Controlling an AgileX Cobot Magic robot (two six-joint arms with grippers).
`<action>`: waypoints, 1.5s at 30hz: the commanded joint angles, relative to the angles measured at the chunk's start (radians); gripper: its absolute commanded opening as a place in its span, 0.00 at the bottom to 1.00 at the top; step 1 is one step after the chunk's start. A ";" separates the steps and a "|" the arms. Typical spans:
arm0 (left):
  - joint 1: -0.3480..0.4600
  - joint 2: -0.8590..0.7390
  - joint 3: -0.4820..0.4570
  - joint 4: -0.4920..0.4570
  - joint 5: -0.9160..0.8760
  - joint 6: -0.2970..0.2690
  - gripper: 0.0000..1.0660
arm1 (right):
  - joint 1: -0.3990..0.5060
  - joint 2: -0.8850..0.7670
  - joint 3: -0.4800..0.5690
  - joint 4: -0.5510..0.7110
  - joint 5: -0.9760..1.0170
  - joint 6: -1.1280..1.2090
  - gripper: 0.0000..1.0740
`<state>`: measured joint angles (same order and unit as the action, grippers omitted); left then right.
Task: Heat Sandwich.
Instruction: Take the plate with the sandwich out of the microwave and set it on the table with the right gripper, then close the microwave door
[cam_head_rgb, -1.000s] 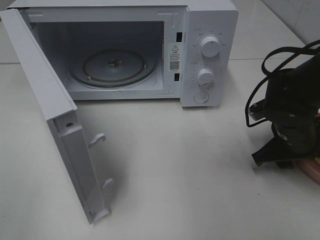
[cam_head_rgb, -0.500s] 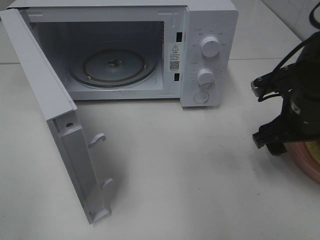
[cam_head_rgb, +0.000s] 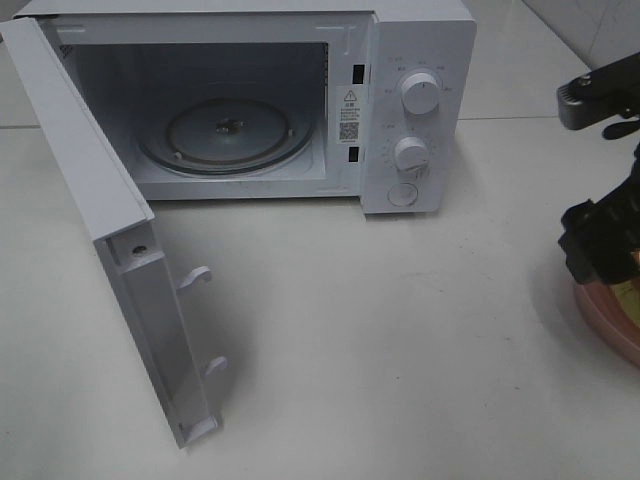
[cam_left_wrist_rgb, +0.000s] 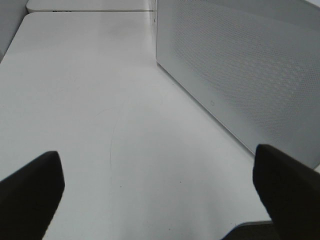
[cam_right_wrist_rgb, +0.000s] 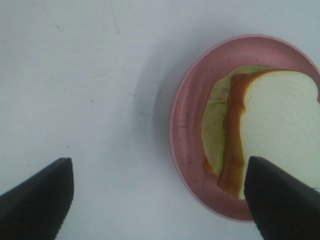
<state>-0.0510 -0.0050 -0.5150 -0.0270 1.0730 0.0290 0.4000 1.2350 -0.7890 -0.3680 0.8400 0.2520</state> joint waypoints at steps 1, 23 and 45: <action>0.004 -0.006 0.001 -0.007 -0.004 -0.007 0.91 | -0.001 -0.117 0.002 0.071 0.079 -0.080 0.82; 0.004 -0.006 0.001 -0.007 -0.004 -0.007 0.91 | -0.001 -0.685 0.008 0.179 0.321 -0.171 0.79; 0.004 -0.006 0.001 -0.007 -0.004 -0.007 0.91 | -0.367 -1.150 0.254 0.361 0.253 -0.258 0.76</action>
<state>-0.0510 -0.0050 -0.5150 -0.0270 1.0730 0.0290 0.0530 0.1060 -0.5420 -0.0200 1.1180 0.0160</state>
